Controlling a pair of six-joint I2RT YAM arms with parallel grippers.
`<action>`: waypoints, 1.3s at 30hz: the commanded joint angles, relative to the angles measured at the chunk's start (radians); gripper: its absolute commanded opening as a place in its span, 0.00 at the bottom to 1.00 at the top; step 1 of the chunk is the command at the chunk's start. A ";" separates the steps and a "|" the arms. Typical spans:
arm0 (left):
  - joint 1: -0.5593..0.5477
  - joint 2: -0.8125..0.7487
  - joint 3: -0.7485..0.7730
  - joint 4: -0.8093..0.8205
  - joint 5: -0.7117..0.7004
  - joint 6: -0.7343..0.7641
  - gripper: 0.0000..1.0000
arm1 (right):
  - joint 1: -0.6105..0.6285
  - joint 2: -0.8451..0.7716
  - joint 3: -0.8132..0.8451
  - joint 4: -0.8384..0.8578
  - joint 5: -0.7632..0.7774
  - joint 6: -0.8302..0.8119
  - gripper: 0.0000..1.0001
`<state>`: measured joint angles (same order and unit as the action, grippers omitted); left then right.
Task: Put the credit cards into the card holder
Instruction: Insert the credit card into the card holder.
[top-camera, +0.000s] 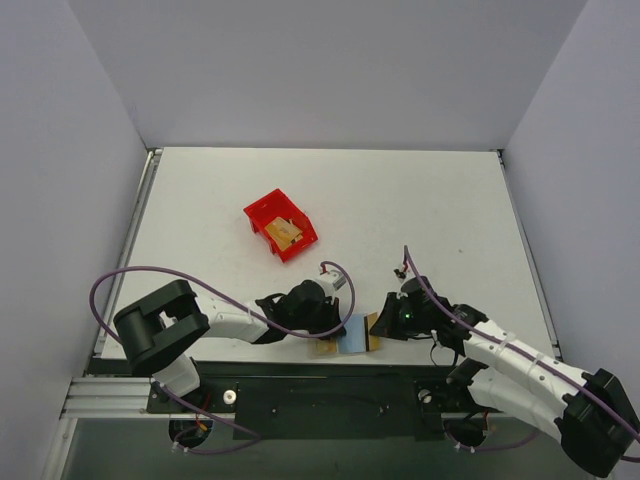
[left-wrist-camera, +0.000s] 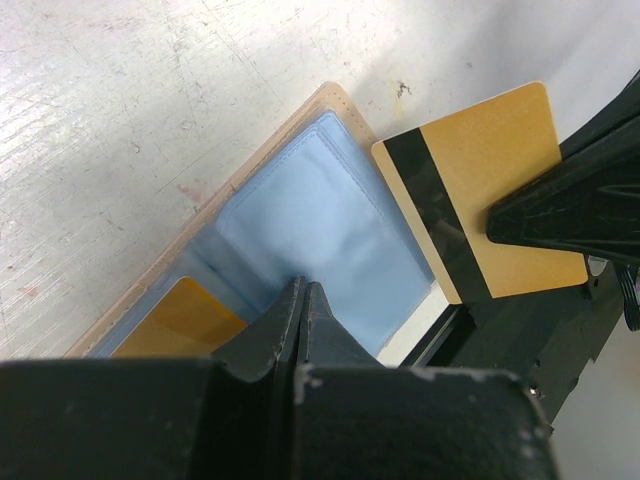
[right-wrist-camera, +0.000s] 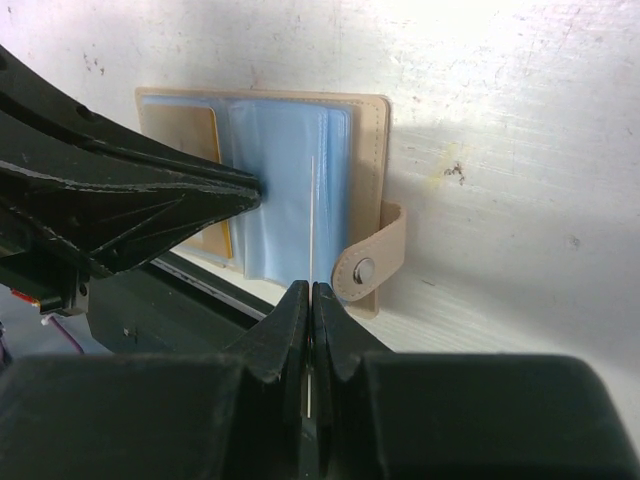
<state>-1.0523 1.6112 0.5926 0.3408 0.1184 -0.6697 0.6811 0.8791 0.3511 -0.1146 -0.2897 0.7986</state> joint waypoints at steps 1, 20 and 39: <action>-0.002 0.044 -0.020 -0.100 -0.017 0.019 0.00 | -0.006 0.024 -0.006 0.012 -0.020 -0.019 0.00; 0.000 0.047 -0.020 -0.100 -0.016 0.018 0.00 | -0.008 0.081 -0.003 0.003 -0.028 -0.039 0.00; -0.002 0.055 -0.014 -0.094 -0.013 0.016 0.00 | -0.008 0.075 -0.018 0.066 -0.092 -0.030 0.00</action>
<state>-1.0519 1.6161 0.5926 0.3496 0.1215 -0.6720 0.6804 0.9565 0.3351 -0.0669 -0.3576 0.7734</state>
